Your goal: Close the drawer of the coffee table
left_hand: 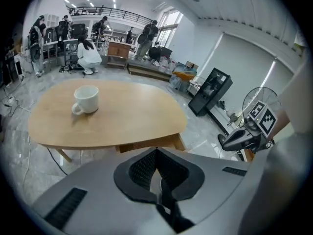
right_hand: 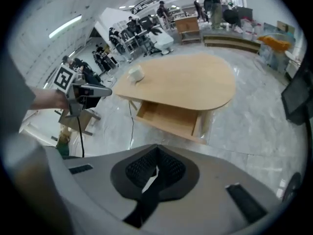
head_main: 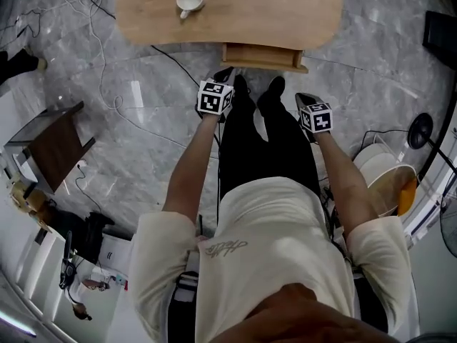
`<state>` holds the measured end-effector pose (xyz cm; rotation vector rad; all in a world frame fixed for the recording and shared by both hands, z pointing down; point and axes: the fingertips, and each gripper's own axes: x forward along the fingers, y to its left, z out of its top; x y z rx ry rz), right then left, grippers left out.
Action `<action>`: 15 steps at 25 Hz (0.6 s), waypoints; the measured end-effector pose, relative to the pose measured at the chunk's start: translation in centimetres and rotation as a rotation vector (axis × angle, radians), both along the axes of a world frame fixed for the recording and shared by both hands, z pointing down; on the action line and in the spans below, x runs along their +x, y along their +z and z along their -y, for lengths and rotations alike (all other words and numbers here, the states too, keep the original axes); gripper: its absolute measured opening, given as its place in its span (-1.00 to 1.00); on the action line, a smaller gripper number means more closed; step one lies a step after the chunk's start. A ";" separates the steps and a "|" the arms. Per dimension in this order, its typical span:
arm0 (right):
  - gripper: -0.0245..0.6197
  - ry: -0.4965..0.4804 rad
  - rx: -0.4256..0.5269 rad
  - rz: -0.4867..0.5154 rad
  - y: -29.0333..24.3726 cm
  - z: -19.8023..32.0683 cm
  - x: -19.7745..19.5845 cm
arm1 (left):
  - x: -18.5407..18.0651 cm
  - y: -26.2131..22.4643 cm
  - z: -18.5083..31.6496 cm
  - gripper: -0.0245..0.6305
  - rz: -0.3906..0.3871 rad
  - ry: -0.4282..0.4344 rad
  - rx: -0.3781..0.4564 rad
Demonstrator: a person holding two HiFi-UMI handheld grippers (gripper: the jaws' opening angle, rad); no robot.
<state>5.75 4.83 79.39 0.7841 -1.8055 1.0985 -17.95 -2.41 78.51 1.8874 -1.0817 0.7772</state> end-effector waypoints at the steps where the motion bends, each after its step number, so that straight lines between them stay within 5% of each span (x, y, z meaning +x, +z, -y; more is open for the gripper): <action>1: -0.94 -0.032 -0.029 0.008 1.4 -0.5 -0.2 | -0.2 1.5 -0.4 -0.91 0.001 -0.013 -0.020; 5: -0.94 -0.070 -0.093 0.018 6.9 -0.5 0.1 | 0.7 8.0 -2.2 -0.91 0.001 -0.020 -0.116; 11: -0.94 0.061 -0.119 0.057 14.4 0.3 0.6 | 0.2 18.5 -8.7 -0.91 0.044 -0.079 -0.381; 15: -0.94 0.091 -0.111 0.025 18.2 0.6 2.2 | 1.5 21.1 -8.0 -0.91 0.021 -0.057 -0.358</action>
